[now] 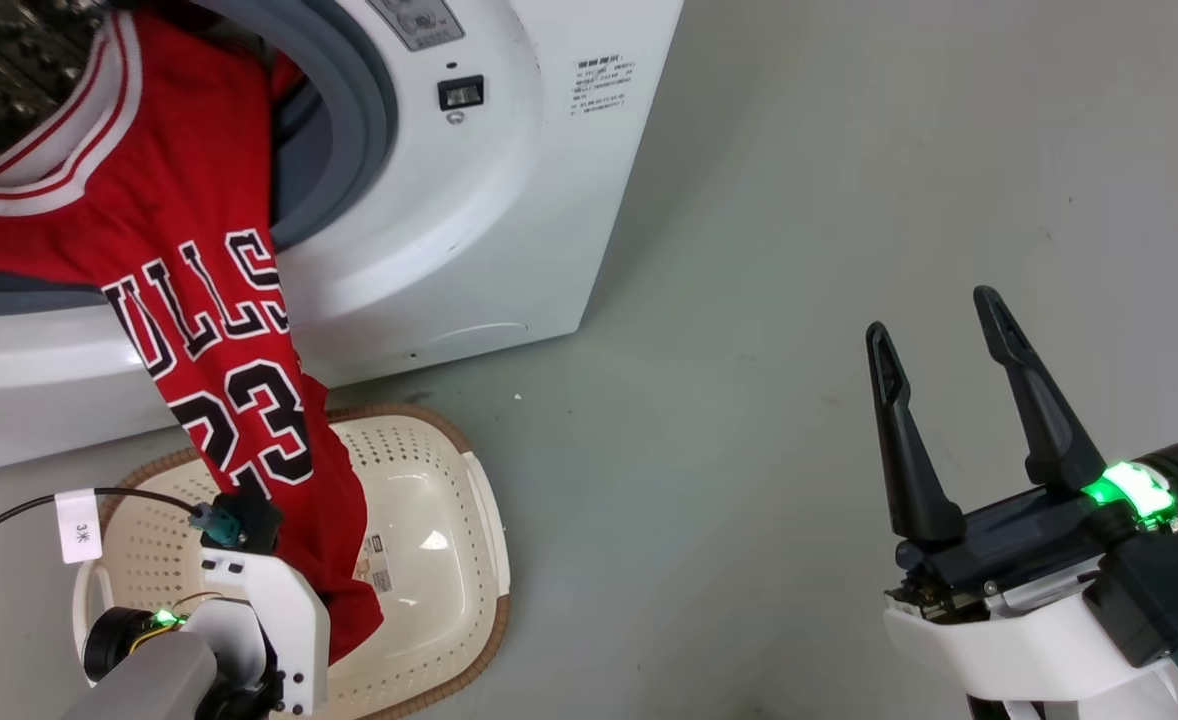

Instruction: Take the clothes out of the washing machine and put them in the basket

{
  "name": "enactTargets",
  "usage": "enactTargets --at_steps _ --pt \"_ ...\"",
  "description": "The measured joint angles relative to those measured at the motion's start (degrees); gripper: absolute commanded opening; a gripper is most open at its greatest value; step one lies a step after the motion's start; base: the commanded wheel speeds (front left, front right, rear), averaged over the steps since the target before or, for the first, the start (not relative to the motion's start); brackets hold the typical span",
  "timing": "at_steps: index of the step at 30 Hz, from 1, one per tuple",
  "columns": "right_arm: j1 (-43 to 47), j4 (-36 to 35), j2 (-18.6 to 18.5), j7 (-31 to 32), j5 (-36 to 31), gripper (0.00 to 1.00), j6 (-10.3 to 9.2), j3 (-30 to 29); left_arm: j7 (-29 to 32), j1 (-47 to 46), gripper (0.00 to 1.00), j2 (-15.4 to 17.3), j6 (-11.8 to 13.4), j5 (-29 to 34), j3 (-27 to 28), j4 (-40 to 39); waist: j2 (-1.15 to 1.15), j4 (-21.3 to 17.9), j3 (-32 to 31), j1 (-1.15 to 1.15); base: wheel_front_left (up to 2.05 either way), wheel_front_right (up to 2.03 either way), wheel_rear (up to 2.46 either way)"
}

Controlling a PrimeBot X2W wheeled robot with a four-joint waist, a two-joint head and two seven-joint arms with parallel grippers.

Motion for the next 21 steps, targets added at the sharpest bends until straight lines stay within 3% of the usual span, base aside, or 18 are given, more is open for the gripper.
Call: enactTargets --at_steps 10,21 --pt "-1.26 -0.22 0.0 0.0 0.16 1.0 0.0 -0.29 -4.48 -5.85 0.0 -5.9 -2.96 1.18 -1.44 15.43 0.0 -1.12 2.87 0.0 0.0 0.0 0.0" --pt "-2.25 -0.47 0.0 0.0 0.08 1.0 0.0 -0.45 -6.5 -10.62 0.0 -10.54 -4.78 2.01 -3.7 25.29 0.0 -0.78 3.91 0.0 0.0 0.0 0.0"
